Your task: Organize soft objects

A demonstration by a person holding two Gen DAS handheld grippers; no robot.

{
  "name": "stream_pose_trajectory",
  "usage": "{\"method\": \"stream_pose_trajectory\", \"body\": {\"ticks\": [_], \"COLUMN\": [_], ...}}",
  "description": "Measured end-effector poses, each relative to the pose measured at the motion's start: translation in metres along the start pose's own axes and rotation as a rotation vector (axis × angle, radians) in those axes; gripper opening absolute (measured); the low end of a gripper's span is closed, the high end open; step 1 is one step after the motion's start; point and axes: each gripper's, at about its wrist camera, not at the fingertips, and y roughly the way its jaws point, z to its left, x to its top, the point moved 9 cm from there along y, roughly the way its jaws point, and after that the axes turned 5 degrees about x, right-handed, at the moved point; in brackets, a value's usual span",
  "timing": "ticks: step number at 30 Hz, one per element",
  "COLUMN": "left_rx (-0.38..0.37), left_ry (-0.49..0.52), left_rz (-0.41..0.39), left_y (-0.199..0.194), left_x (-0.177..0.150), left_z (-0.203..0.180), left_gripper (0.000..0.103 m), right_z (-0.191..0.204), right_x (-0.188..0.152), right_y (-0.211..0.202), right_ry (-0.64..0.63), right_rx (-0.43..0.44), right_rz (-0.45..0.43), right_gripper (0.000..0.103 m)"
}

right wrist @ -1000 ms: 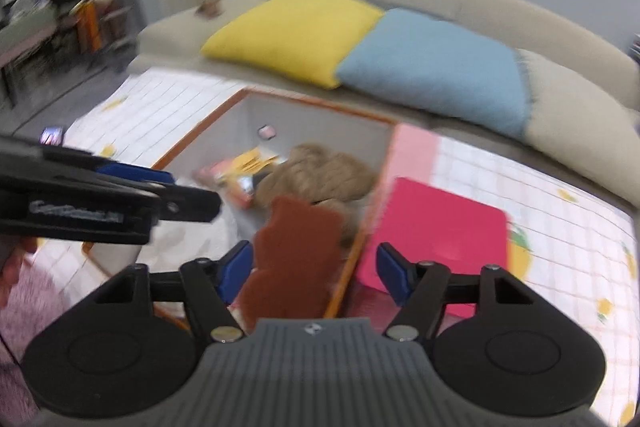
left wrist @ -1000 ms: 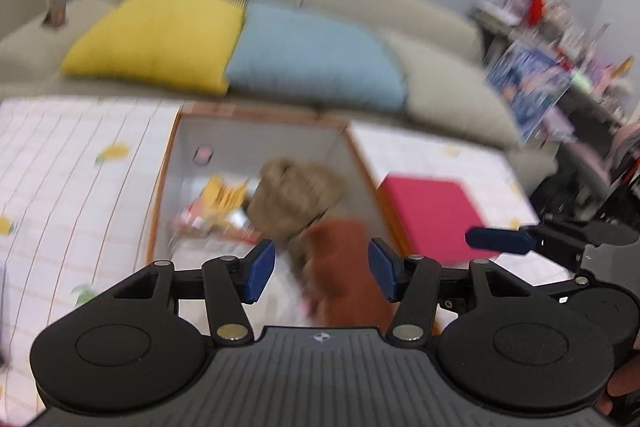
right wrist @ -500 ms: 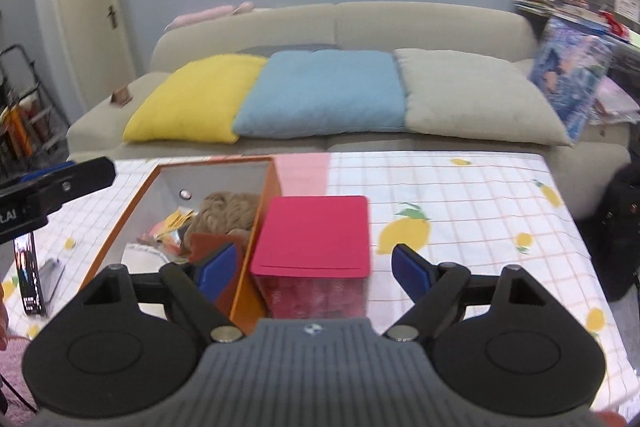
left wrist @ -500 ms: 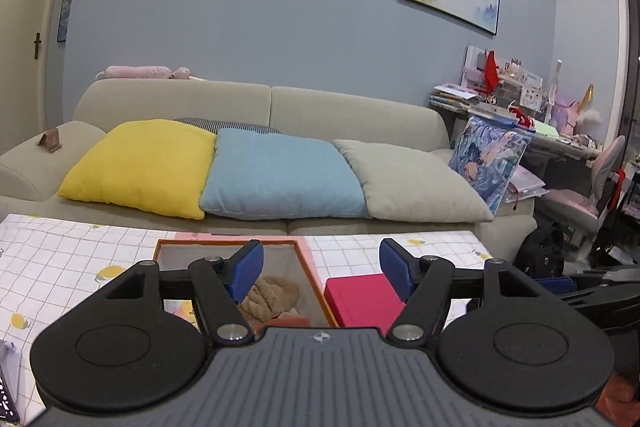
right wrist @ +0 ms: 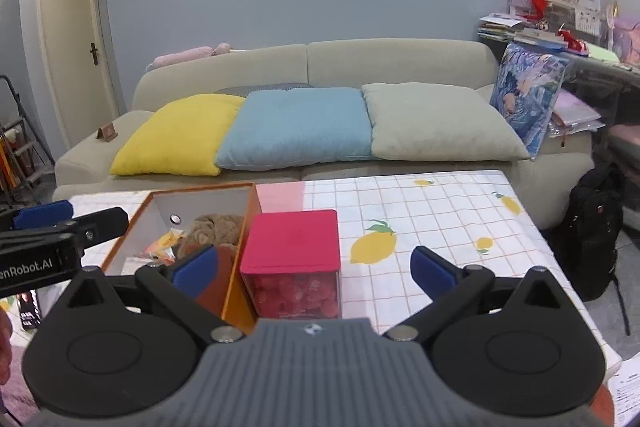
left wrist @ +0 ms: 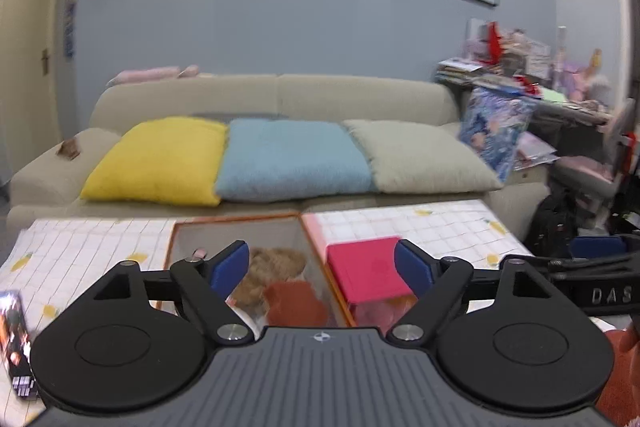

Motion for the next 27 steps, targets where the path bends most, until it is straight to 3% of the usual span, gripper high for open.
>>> {"method": "stream_pose_trajectory", "body": {"ticks": [13, 27], "left_rx": [0.070, 0.082], "left_ry": [-0.027, -0.012], "left_rz": [0.247, 0.274], "left_y": [0.026, 0.028], "left_x": [-0.071, -0.078], "left_z": [0.002, 0.001], "left_gripper": [0.100, 0.100], "right_z": [0.002, 0.000], "right_x": [-0.055, -0.063], "right_y": [0.027, 0.034], "right_ry": [-0.072, -0.071], "right_rx": [-0.083, -0.100], "right_rz": [0.168, 0.192], "right_gripper": [0.100, 0.100]}}
